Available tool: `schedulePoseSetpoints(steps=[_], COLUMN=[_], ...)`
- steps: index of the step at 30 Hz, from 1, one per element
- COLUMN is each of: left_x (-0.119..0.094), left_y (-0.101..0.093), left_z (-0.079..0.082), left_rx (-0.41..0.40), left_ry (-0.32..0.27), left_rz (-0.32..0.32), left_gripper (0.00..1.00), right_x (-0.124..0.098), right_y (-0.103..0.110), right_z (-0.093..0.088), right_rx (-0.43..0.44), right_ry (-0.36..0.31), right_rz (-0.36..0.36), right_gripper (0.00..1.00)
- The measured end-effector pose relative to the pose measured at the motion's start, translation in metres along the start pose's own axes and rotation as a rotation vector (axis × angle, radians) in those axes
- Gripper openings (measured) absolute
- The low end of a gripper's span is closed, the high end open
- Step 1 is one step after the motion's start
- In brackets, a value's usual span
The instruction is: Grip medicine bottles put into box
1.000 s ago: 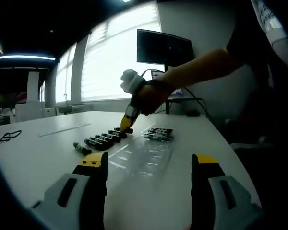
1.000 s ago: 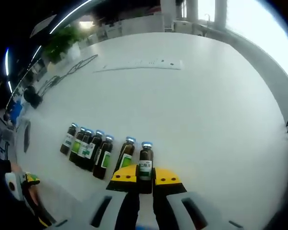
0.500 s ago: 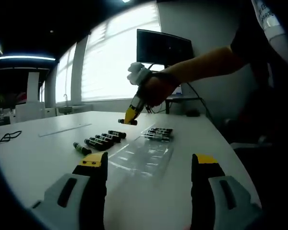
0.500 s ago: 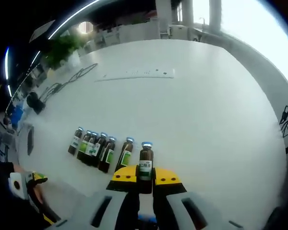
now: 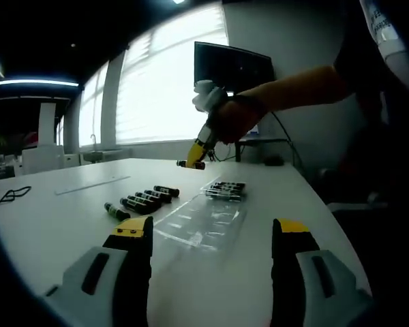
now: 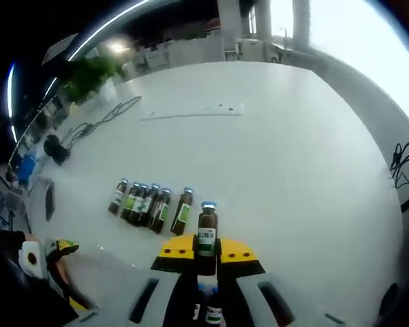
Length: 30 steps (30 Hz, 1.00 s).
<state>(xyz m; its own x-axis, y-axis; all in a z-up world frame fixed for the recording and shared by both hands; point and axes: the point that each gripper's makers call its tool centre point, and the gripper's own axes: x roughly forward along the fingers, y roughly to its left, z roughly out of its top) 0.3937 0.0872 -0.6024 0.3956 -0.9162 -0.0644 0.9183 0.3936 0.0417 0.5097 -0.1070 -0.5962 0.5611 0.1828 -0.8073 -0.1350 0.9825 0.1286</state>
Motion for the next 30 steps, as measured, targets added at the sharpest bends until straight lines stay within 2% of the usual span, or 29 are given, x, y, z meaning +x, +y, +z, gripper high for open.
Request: schedulePoseSetpoints(steps=[4, 14, 30], left_x=[0.000, 0.000, 0.000], left_y=[0.000, 0.000, 0.000], left_z=[0.000, 0.000, 0.000], left_rx=[0.002, 0.000, -0.001], left_ry=[0.000, 0.001, 0.001], left_rz=[0.000, 0.000, -0.001], left_gripper=[0.63, 0.63, 0.63], right_x=[-0.010, -0.027, -0.033], right_y=[-0.006, -0.011, -0.030], right_z=[-0.007, -0.027, -0.062], right_rx=[0.029, 0.038, 0.092], right_ry=[-0.015, -0.009, 0.029], right_rz=[-0.005, -0.023, -0.037], right_gripper=[0.06, 0.06, 0.06])
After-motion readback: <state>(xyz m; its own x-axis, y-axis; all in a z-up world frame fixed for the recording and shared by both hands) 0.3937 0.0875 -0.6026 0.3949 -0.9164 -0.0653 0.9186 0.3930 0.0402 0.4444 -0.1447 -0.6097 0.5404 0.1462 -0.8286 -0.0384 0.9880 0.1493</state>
